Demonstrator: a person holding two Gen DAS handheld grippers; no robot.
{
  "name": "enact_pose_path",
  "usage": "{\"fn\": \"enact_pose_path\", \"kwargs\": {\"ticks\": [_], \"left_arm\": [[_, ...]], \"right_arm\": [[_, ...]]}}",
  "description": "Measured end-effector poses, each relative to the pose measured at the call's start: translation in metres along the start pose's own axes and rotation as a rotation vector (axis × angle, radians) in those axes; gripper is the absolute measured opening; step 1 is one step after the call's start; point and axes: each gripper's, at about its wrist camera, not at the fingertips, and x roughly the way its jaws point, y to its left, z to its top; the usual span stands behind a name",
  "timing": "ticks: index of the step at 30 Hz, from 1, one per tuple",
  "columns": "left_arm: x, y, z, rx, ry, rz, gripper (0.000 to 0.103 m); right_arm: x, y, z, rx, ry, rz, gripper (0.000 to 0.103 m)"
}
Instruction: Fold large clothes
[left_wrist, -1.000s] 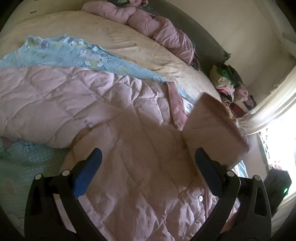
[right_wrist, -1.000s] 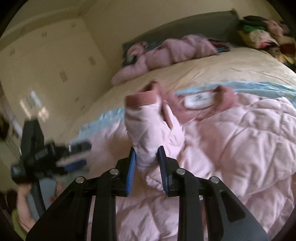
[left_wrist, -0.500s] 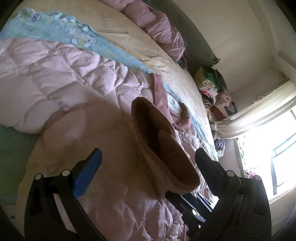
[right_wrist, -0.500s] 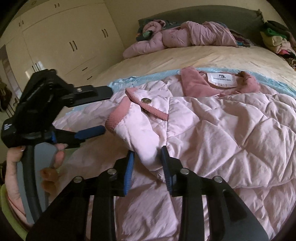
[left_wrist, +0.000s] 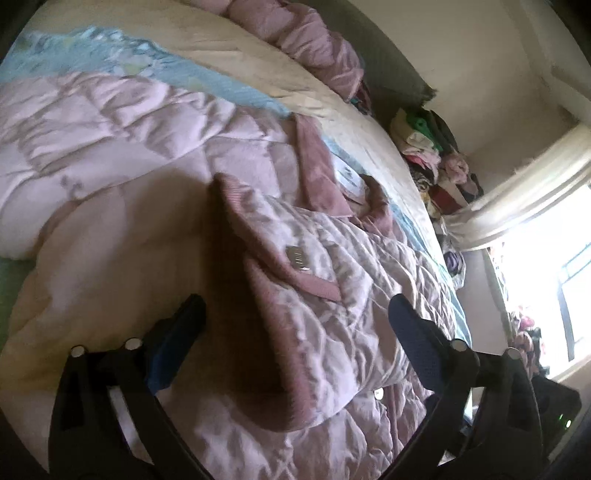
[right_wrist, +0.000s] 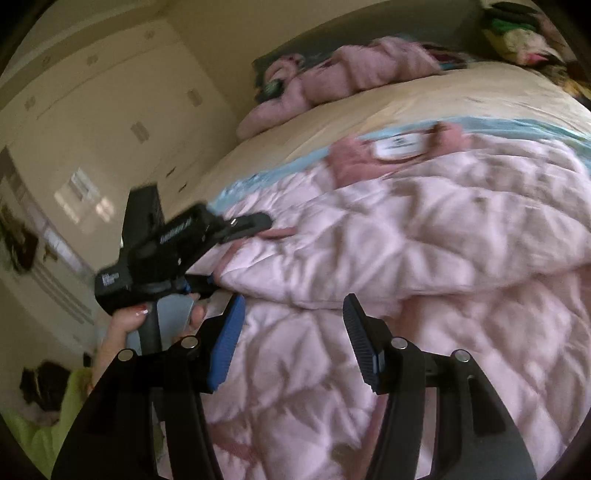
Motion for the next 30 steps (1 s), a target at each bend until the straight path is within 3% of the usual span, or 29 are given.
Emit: {"fn": "enact_pose_path", "kwargs": {"ticks": [1,3,4,6,15,21,30], "left_arm": [[0.002,-0.004,-0.001,0.024,-0.007,0.036,0.075],[0.005,-0.009,-0.002,0.085,-0.021,0.102,0.034],[0.006,-0.011,-0.003,0.109,-0.026,0.124,0.020],[0.006,-0.016,-0.003,0.152,-0.044,0.156,0.011],[-0.044,-0.034,0.015,0.280,-0.224,0.190,0.007],[-0.023,-0.013,0.012,0.235,-0.134,0.232,0.008],[-0.014,-0.008,0.006,0.240,-0.098,0.260,0.008]], "right_arm": [[-0.007,-0.005,0.000,0.015,-0.011,-0.010,0.055],[-0.021,-0.015,0.000,0.032,-0.032,-0.044,0.055],[-0.026,-0.017,0.000,0.036,-0.040,-0.060,0.055],[-0.034,-0.025,0.001,0.054,-0.056,-0.087,0.055],[-0.060,-0.059,0.014,0.085,-0.107,-0.302,0.055],[-0.055,-0.101,0.043,0.129,-0.100,-0.427,0.055],[-0.003,-0.138,0.092,0.090,-0.035,-0.565,0.055]]}}
